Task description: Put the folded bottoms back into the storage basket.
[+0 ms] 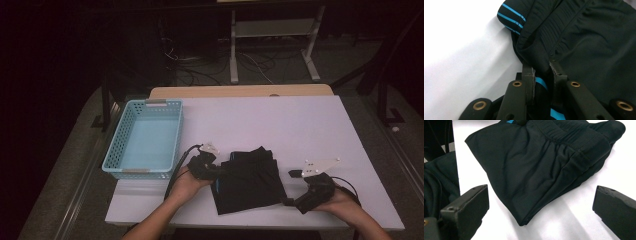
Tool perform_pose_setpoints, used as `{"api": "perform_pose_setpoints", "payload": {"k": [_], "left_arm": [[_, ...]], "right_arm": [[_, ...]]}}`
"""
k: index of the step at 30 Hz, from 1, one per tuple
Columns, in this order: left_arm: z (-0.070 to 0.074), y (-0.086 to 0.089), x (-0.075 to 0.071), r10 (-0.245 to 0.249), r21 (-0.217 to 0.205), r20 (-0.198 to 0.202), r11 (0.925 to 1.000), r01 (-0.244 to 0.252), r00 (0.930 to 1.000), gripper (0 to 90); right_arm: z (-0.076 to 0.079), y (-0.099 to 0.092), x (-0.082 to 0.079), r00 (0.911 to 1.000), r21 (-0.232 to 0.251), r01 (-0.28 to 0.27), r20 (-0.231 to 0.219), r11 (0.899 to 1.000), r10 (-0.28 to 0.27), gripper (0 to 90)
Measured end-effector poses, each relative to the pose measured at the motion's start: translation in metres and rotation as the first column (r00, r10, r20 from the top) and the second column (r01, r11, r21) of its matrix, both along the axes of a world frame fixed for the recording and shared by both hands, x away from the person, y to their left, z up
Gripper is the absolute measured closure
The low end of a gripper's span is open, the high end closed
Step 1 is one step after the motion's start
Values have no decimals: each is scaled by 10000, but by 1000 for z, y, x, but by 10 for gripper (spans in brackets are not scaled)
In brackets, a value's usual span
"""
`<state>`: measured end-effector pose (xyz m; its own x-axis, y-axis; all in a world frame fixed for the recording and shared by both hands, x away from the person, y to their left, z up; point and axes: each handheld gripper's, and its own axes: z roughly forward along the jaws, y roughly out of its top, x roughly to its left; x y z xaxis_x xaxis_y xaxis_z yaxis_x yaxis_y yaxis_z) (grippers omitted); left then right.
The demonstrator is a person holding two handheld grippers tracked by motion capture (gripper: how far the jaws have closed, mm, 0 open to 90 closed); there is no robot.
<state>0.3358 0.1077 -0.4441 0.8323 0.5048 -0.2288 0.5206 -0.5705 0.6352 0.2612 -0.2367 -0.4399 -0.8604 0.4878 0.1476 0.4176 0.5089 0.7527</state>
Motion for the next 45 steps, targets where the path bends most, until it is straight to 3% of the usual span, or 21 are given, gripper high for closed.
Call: {"api": "perform_pose_setpoints", "payload": {"k": [14, 20, 26, 30, 38, 45], "left_arm": [[13, -7, 22, -334, 150, 110, 9993, 332, 9994, 787], [10, -6, 22, -292, 179, 144, 9994, 290, 9995, 787], [7, -6, 22, -317, 187, 161, 9993, 314, 9994, 786], [5, -6, 22, -347, 268, 193, 9991, 342, 9992, 786], [4, -7, 21, -374, 397, 256, 9986, 364, 9990, 783], [3, -7, 20, -354, 400, 299, 9986, 342, 9989, 783]], "right_arm": [[2, -1, -2, 9999, 52, 8, -164, 10000, -7, 73], [3, -3, -8, 9993, -228, -144, -355, 9996, 136, 203], [-4, 5, -11, 9971, -1078, -592, -538, 9924, 537, 372], [-6, 6, -11, 9956, -1267, -756, -642, 9891, 679, 457], [-6, 14, -14, 9952, -1780, -972, -304, 9792, 933, 575], [-6, 18, -14, 9927, -1948, -1201, -96, 9735, 1206, 738]]}}
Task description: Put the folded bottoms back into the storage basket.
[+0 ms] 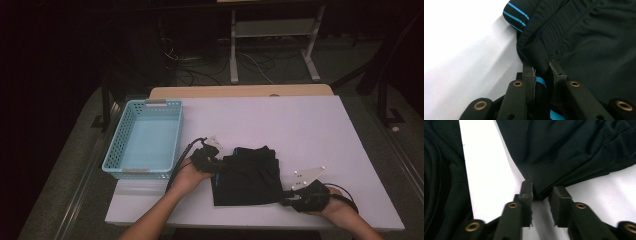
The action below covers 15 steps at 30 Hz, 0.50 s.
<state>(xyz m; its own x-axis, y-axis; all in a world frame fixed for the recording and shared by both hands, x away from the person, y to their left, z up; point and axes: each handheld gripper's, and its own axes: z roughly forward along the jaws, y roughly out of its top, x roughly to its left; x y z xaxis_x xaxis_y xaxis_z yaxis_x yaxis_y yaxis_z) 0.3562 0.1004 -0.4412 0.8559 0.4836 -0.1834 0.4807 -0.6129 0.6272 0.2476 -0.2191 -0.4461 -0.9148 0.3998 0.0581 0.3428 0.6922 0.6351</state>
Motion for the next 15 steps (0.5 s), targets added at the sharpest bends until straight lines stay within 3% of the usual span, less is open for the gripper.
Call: {"api": "perform_pose_setpoints", "payload": {"k": [9, 15], "left_arm": [[0, 0, 0, 14, 27, 33, 10000, -15, 10000, 783], [0, 0, 0, 13, 47, 23, 10000, -14, 10000, 783]], "right_arm": [[3, 2, 3, 9998, 167, 68, -173, 9998, -65, 807], [9, 0, 5, 9999, 694, 106, -119, 9975, -97, 817]]}}
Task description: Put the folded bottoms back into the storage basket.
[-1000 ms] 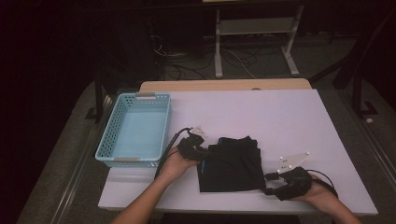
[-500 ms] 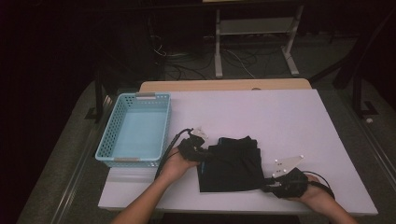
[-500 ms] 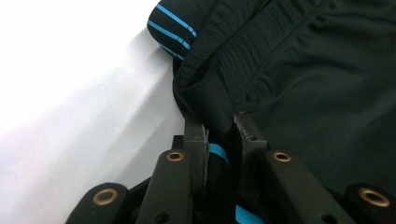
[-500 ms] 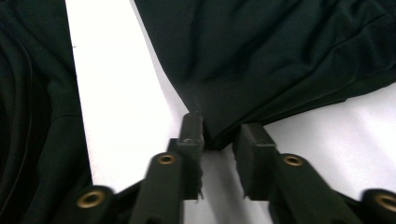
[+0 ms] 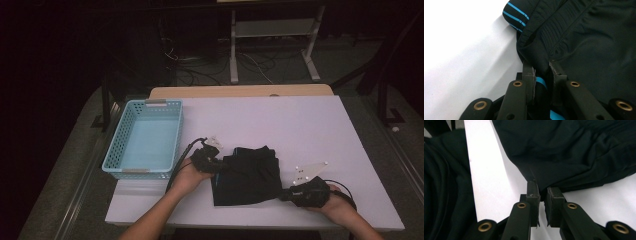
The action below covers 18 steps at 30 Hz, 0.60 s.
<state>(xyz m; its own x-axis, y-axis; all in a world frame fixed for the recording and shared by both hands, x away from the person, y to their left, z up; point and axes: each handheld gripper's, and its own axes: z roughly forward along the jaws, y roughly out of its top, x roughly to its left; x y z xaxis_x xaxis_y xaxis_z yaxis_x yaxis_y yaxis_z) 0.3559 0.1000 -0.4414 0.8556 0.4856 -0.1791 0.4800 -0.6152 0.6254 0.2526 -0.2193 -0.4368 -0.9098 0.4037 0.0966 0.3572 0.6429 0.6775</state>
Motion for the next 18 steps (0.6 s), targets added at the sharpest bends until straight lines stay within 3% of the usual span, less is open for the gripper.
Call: {"api": "perform_pose_setpoints", "payload": {"k": [14, 18], "left_arm": [[0, 0, 1, -1, -2, -44, 10000, 1, 10000, 783], [0, 1, 1, 15, -67, -105, 10000, -16, 9999, 783]], "right_arm": [[21, 8, 13, 9991, 1459, -22, 421, 9893, -39, 823], [26, 13, 18, 9987, 1678, -11, 502, 9858, -74, 823]]}}
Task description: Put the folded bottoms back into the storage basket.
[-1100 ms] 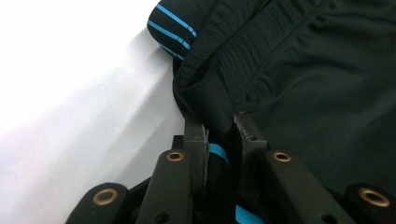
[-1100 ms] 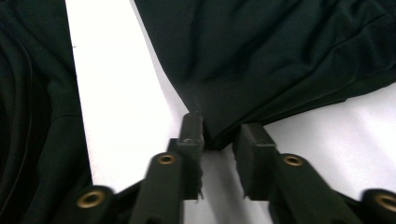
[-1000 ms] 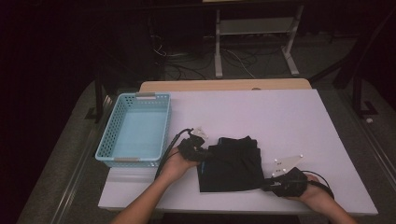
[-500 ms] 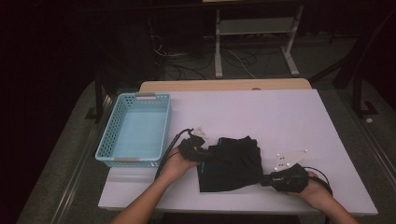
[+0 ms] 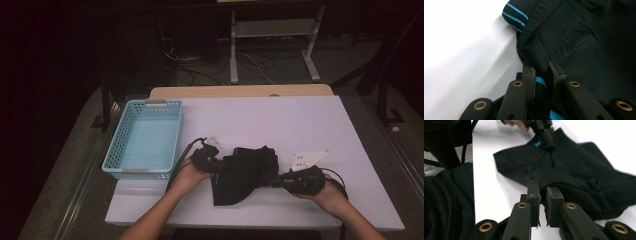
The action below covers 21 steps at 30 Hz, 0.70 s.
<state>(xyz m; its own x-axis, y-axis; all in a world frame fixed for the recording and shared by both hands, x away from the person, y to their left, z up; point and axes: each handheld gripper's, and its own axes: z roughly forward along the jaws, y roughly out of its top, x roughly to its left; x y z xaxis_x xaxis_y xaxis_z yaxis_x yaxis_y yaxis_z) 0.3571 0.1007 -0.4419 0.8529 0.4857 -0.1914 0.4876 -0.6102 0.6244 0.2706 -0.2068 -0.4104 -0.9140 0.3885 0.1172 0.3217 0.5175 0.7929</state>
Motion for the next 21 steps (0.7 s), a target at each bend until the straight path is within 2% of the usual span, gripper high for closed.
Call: {"api": "perform_pose_setpoints", "payload": {"k": [18, 21], "left_arm": [[1, -1, 0, 39, 41, 7, 10000, -39, 10000, 784], [1, 1, 1, 56, -265, -229, 9996, -62, 9997, 787]], "right_arm": [[17, 32, 36, 9991, 667, -70, 426, 9977, 41, 826], [18, 37, 41, 9989, 815, -42, 466, 9967, 4, 826]]}}
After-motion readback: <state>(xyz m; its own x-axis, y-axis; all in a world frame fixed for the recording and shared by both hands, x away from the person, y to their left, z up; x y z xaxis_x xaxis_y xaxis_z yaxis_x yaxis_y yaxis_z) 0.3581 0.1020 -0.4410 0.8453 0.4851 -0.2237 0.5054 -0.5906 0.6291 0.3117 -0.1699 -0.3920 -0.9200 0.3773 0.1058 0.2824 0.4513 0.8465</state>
